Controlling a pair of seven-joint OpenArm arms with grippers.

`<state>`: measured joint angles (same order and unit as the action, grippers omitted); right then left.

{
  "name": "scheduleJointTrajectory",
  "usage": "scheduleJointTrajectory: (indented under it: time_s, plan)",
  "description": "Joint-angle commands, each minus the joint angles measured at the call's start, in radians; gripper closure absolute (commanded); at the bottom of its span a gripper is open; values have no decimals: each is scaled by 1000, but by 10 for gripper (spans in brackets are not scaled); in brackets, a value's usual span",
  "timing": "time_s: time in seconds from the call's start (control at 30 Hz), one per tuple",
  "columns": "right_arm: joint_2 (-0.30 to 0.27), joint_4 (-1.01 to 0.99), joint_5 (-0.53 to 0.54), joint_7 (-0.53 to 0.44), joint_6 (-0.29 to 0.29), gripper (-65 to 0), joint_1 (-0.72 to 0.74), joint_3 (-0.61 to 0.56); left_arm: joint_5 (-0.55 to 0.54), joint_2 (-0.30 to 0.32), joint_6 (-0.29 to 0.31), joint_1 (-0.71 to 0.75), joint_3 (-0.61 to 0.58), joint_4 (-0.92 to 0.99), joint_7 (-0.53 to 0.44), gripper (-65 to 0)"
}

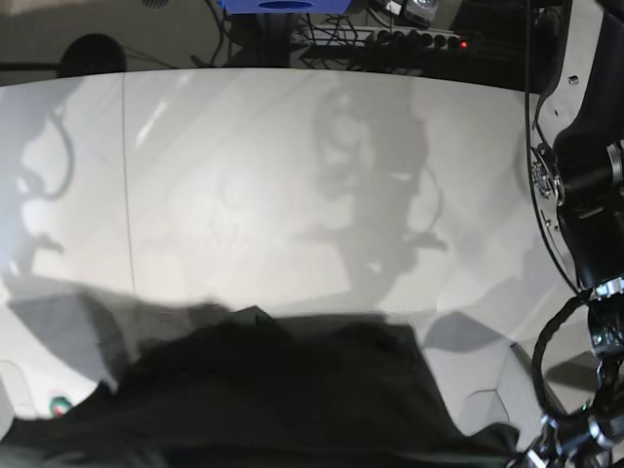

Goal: Layout the t-shirt on the table in an organized manner, then fold the t-shirt properly
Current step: 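Lift the green shirt with both grippers and pull the ends apart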

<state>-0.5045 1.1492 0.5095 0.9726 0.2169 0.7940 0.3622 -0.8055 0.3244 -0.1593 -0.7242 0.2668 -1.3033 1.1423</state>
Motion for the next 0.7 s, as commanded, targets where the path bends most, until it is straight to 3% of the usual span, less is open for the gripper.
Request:
scheduleJointTrajectory:
  time_s: [0.0,0.17,0.4,0.53,0.67]
  plan:
    - [-21,22,-1,-10,-3,0,-2,4,-5,5,0,-24,-4,-14,-11,0]
    - [-4,94,1,22,0,0,-170,5,-5,6,4,133,-4,-77,-11,0]
    - [93,91,2,29,0,0,-408,14,-1,23,4,381,-4,-160,-11,0]
    - [160,90,1,32,0,0,-536,91,2,31,5,536,-5,-161,-12,0]
    - [189,90,1,22,0,0,-611,122,2,34,5,639,-5,-174,-15,0]
